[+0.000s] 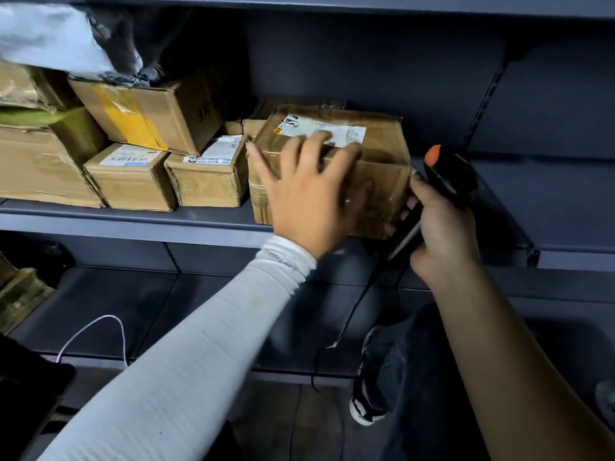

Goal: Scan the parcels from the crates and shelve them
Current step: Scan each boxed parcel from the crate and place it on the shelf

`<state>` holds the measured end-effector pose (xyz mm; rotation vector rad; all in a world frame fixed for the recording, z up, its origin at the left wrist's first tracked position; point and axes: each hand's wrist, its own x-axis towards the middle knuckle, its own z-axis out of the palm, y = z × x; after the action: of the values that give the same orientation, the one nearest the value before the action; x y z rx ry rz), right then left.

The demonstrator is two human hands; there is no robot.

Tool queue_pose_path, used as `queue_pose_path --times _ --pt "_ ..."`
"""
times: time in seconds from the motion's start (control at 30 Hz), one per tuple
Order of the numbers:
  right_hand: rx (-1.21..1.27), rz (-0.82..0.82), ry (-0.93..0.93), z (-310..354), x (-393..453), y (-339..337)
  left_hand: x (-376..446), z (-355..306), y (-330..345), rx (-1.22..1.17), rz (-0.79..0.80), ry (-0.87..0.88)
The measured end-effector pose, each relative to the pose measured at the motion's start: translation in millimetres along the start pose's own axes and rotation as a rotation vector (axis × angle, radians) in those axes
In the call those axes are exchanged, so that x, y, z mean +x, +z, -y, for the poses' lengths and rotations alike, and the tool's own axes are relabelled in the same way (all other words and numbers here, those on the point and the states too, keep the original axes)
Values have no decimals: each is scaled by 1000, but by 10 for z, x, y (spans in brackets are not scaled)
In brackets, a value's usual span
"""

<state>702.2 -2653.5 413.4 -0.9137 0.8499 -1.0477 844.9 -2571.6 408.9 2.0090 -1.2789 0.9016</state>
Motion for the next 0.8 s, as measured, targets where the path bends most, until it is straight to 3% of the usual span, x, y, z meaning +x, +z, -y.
queue_pose_path --times 0.23,0.6,0.8 --pt "-36 74 55 -86 49 273 -36 373 -21 79 32 -64" --pt "-12 -63 36 -144 -2 503 -1 460 56 93 -30 -62" --pt "11 -53 64 -106 -56 476 -7 434 36 86 -20 -74"
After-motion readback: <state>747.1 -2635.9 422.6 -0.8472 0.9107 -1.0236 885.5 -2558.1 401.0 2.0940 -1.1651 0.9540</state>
